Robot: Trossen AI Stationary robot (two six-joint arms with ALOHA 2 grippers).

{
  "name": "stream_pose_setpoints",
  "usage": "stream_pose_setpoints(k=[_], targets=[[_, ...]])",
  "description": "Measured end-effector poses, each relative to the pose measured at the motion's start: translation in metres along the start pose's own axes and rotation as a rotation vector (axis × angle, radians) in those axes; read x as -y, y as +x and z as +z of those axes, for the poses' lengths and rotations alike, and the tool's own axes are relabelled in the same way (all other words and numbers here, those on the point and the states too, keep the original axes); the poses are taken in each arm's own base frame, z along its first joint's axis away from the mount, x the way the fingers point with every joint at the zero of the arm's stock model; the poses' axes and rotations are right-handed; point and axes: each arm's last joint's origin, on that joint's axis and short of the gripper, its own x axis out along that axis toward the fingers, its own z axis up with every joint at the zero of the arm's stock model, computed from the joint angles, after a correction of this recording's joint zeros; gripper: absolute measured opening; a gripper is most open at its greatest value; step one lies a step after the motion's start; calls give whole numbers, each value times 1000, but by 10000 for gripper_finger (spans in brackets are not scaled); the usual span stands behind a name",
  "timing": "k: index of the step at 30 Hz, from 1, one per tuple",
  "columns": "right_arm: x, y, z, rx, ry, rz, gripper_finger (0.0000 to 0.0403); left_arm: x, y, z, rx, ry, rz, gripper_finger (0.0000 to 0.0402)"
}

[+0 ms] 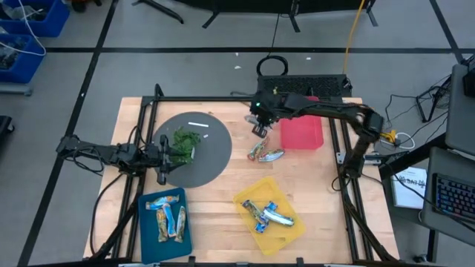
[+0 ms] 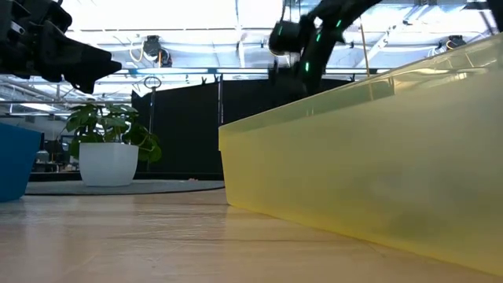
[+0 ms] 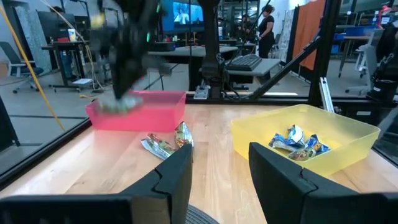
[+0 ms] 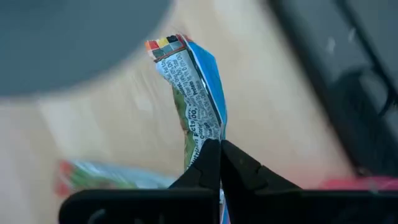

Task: Pick and place Granola Bars by type
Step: Put the red snack into the pink bin

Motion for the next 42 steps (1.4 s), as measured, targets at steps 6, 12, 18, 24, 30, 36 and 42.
stream_pose_setpoints(k=[6, 12, 18, 24, 30, 36, 42], targets=[[-3, -75, -3, 381, 33, 76, 0, 0, 0, 0, 0, 0, 0, 163], [0, -86, -86, 509, 167, 29, 0, 0, 0, 0, 0, 0, 0, 163], [20, -90, -144, 377, 297, -132, 0, 0, 0, 0, 0, 0, 0, 164], [49, -89, -156, 219, 410, -235, 0, 0, 0, 0, 0, 0, 0, 164], [77, -63, -164, 56, 502, -240, 0, 0, 0, 0, 0, 0, 0, 163], [83, -49, -163, 25, 516, -240, 6, 0, 0, 0, 0, 0, 0, 164], [84, -54, -157, 110, 513, -244, 35, 0, 0, 0, 0, 0, 0, 164]])
